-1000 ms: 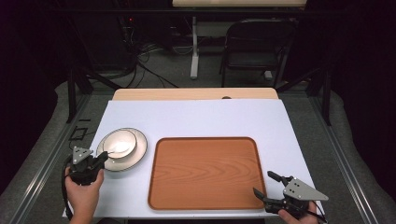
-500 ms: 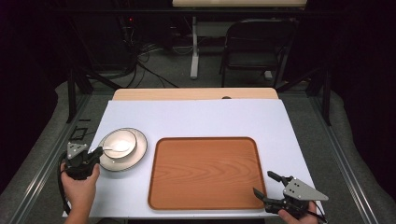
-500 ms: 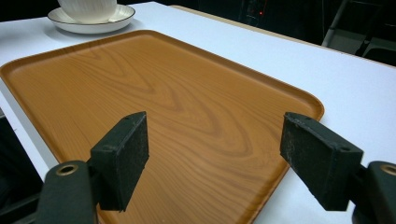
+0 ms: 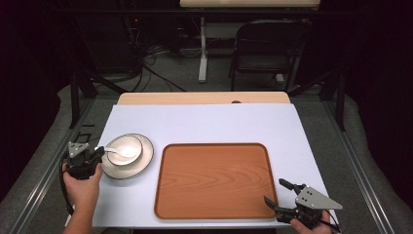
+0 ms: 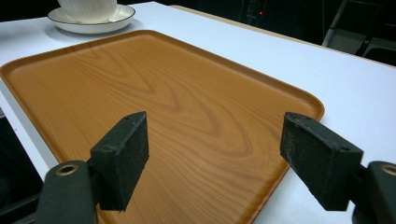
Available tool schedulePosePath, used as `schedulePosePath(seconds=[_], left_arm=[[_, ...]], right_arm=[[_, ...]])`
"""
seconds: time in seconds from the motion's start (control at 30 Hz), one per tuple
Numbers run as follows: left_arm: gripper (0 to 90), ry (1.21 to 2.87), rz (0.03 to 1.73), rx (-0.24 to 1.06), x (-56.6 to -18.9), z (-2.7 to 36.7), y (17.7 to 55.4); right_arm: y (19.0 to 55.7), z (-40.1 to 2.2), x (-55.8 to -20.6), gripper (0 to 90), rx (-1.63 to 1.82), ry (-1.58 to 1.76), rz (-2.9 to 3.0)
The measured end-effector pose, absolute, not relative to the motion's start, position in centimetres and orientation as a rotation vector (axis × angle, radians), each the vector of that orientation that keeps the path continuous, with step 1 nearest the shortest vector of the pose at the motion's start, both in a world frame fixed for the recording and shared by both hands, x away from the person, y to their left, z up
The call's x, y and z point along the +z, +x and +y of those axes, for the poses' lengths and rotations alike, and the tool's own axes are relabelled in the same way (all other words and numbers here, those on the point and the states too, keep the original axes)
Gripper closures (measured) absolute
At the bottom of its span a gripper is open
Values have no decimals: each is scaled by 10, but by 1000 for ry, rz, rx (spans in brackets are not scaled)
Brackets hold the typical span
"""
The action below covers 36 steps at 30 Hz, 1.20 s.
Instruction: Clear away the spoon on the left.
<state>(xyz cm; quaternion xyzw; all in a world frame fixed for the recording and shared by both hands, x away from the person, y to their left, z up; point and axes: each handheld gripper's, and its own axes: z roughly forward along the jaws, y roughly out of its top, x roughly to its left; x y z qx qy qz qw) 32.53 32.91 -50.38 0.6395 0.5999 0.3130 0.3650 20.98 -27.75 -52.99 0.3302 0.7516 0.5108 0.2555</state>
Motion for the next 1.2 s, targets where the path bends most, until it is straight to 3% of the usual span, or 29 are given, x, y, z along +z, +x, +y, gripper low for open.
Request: schedulePosePath(seconds=[0.23, 0.33, 0.5, 0.63, 0.77, 1.2], left_arm=[[897, 1634, 1546, 796, -502, 330, 332], [852, 1616, 1541, 797, -499, 328, 331], [755, 1563, 1551, 781, -495, 329, 330], [544, 1487, 1572, 772, -490, 333, 330], [461, 1458, 1591, 766, -489, 336, 330], [420, 1378, 1675, 682, -507, 347, 336]], right_arm=[[210, -277, -530, 232, 1387, 896, 2041], [210, -278, -530, 232, 1388, 897, 2040], [210, -277, -530, 232, 1391, 900, 2040], [210, -277, -530, 232, 1387, 897, 2042], [210, -277, -530, 232, 1390, 900, 2040], [210, -277, -530, 232, 1389, 902, 2042]])
